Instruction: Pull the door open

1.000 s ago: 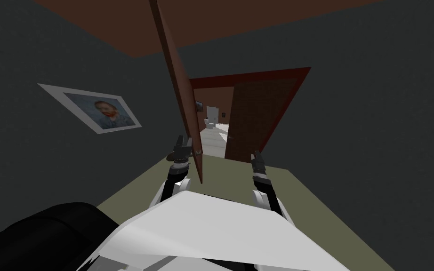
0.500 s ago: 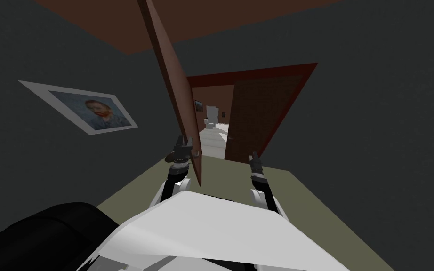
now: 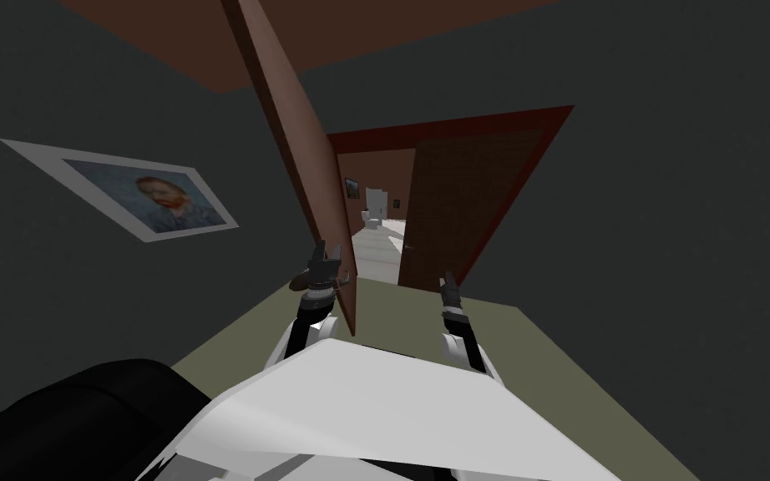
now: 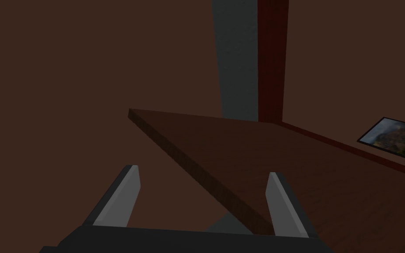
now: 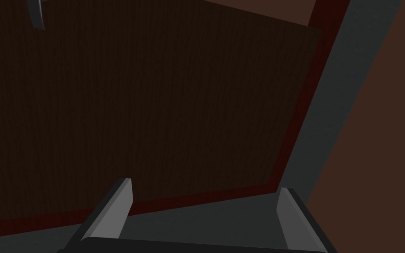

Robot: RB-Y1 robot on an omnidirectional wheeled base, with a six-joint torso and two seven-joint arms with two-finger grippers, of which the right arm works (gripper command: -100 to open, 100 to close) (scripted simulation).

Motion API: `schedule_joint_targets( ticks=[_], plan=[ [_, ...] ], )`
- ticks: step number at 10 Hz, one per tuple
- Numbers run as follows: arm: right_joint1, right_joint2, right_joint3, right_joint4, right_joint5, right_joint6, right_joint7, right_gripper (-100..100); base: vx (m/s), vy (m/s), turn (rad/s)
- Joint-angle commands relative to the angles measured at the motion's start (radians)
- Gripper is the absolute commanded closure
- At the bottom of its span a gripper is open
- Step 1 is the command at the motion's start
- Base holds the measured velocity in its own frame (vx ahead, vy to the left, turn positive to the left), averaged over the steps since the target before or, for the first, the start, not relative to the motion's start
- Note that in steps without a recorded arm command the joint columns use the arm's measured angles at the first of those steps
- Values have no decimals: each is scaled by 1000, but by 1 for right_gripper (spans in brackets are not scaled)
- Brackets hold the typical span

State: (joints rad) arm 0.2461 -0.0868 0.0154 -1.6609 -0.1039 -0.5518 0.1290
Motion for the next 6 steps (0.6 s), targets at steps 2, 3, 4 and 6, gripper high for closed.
schedule_joint_targets(
  ticks=[2, 3, 4, 6],
  plan=[
    [-25, -5, 0, 69, -21, -19, 8, -100, 87, -11, 2],
    [-37, -6, -1, 97, -29, -26, 12, -100, 95, -2, 7],
    [-49, -7, -1, 125, -37, -33, 16, -100, 95, -5, 1],
    [-73, -8, -1, 184, -53, -49, 23, -100, 101, -18, 7]
  ],
)
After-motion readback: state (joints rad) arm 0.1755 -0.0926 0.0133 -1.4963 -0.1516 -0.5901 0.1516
